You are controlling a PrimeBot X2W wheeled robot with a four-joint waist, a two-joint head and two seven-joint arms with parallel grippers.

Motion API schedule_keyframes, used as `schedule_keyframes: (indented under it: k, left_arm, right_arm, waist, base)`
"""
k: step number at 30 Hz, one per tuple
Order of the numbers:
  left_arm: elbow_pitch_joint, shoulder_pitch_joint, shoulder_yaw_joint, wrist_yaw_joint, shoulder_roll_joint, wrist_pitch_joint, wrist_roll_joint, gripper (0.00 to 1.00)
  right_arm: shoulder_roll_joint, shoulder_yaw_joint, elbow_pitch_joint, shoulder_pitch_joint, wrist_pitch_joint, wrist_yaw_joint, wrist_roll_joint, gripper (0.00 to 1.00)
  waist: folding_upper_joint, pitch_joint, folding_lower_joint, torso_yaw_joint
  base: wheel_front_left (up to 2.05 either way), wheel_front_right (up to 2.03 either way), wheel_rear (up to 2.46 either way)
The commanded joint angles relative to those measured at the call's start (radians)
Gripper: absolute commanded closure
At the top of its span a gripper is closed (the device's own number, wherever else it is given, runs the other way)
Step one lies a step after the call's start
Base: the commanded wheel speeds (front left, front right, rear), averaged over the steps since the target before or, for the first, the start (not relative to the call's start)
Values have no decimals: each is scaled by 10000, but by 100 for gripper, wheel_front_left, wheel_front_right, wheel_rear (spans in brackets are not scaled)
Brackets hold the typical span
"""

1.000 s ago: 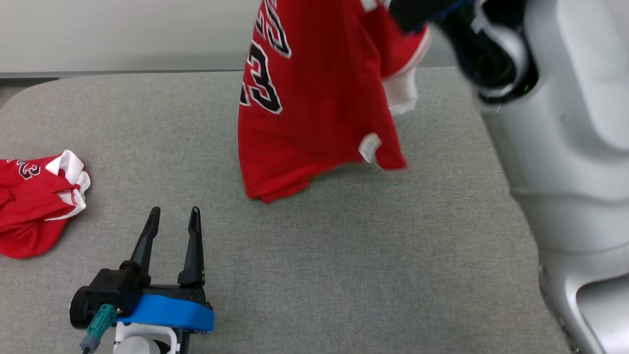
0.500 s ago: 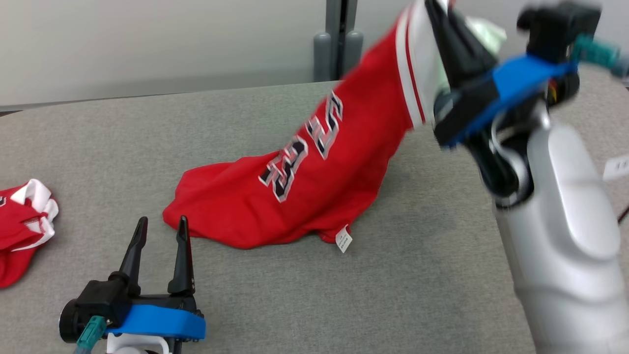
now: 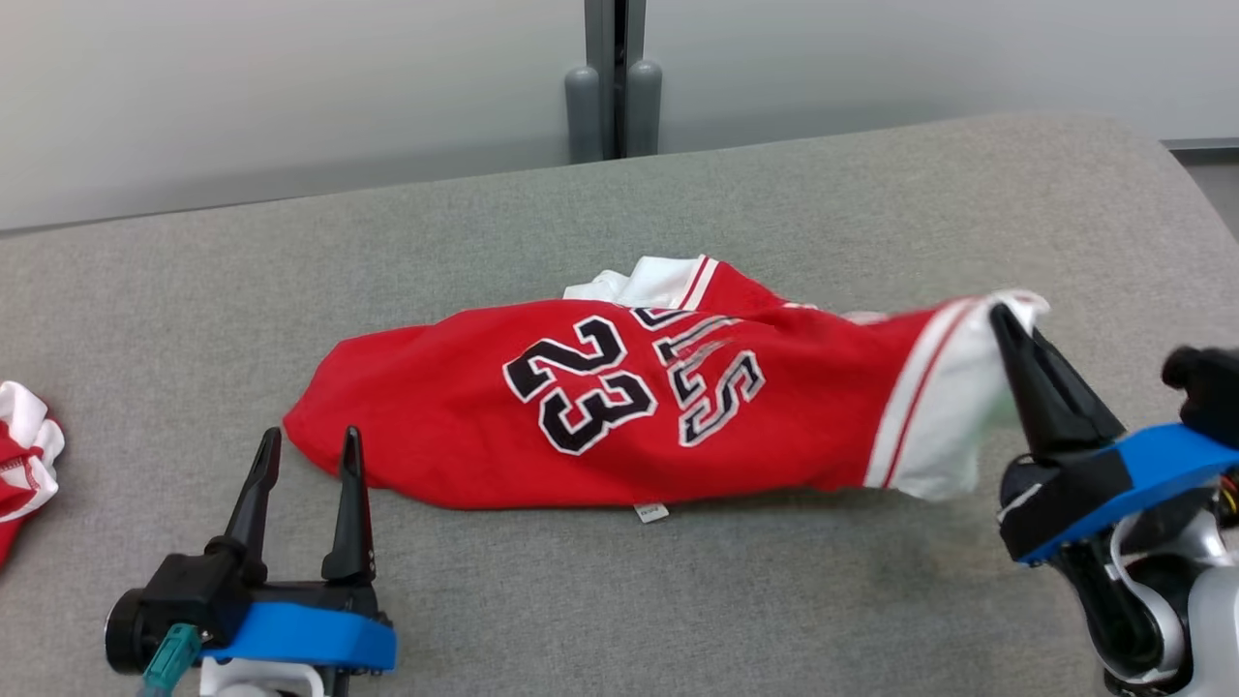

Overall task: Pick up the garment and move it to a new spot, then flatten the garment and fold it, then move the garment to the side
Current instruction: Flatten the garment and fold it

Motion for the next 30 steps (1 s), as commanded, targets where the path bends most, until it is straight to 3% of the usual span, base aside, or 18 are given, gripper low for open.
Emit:
schedule_keyframes:
  k: [1, 11, 12, 13, 17, 20, 25, 30]
  left_arm:
    - [-34, -200, -74, -24, 46, -29, 54, 0]
    - [-102, -884, -495, -66, 317, -30, 150, 0]
    - [-100, -955, -539, -71, 336, -30, 153, 0]
    - [-92, -1016, -585, -73, 359, -30, 152, 0]
    - [-22, -1147, -704, -82, 407, -30, 117, 0]
    - [60, -1044, -663, -54, 389, -30, 65, 0]
    - [185, -617, -479, 50, 302, -30, -46, 0]
    - [280, -168, -331, 120, 214, -30, -125, 0]
  right_arm:
    - [3, -282, 383, 187, -140, 5, 142, 100]
    - [-1, -1480, 5510, -1777, -1959, 3, -357, 100]
    - [1, -1577, 5990, -2057, -2150, 5, -512, 54]
    - [5, -1689, 6486, -2303, -2290, 5, -655, 0]
    - [-118, -1995, 7690, -3053, -3070, 3, -1774, 0]
    - [-249, -1914, 7889, -3158, -3818, 3, -2529, 0]
    - [-397, -1355, 7102, -2404, -5032, 3, -3506, 0]
    - [-264, -512, 5606, -932, -5492, 3, -3835, 0]
  waist:
    - [0, 128, 1, 84]
    - [0, 1116, 1, 822]
    - [0, 1193, 1, 897]
    - [0, 1249, 1, 961]
    - [0, 1279, 1, 1109]
    - [0, 1050, 1, 1082]
    - [0, 368, 1, 833]
    - [0, -286, 1, 553]
  base:
    - [0, 0, 0]
    - [0, 0, 0]
    - [0, 0, 0]
    - [0, 0, 0]
    - [0, 0, 0]
    - [0, 0, 0]
    - [0, 0, 0]
    - [0, 0, 0]
